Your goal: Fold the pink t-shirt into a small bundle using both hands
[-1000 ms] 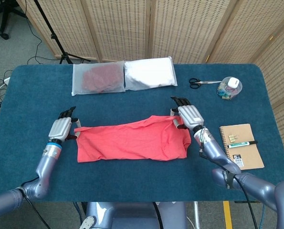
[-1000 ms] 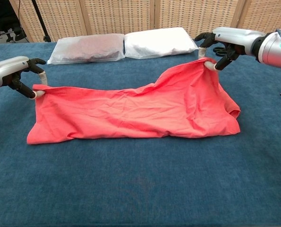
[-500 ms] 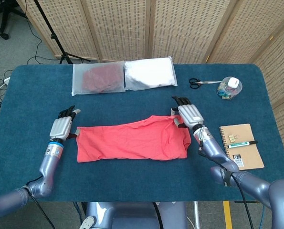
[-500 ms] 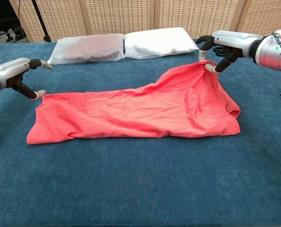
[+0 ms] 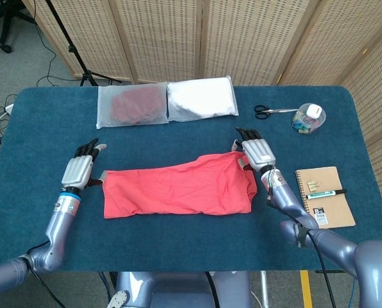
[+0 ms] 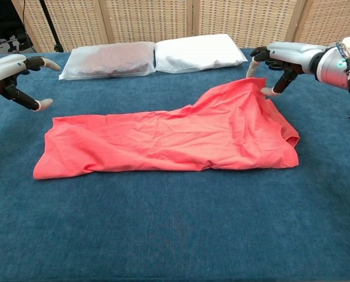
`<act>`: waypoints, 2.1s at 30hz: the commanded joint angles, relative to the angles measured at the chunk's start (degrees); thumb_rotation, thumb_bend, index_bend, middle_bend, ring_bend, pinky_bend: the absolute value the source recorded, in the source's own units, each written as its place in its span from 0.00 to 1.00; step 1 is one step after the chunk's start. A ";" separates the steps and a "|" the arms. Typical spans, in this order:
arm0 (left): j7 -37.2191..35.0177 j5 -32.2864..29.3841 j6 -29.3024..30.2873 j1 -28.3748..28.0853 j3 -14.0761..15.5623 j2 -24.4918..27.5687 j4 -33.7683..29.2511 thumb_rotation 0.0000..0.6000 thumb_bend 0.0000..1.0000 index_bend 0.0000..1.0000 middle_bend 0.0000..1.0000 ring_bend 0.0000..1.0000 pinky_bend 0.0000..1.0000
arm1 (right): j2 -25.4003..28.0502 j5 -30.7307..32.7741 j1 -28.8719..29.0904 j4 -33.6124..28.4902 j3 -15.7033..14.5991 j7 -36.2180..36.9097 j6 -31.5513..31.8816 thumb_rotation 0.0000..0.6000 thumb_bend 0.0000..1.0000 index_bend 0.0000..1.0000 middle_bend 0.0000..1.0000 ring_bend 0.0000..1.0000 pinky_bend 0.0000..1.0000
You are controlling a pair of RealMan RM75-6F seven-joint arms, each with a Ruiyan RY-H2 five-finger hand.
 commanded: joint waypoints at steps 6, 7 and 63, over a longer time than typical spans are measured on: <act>-0.35 1.53 1.73 1.33 0.35 2.74 -3.59 1.00 0.38 0.00 0.00 0.00 0.00 | -2.20 6.68 -0.29 -0.14 2.24 -8.46 3.77 1.00 0.00 0.00 0.00 0.00 0.00; -0.48 1.68 1.82 1.44 0.38 2.96 -3.82 1.00 0.38 0.00 0.00 0.00 0.00 | -1.93 6.83 -0.45 -0.76 2.30 -8.82 4.11 1.00 0.00 0.00 0.00 0.00 0.00; 15.73 -10.48 -5.53 -4.85 1.31 -3.80 4.28 1.00 0.38 0.32 0.00 0.00 0.00 | 22.55 -32.64 -32.60 -28.69 -14.91 9.41 45.12 1.00 0.00 0.00 0.00 0.00 0.00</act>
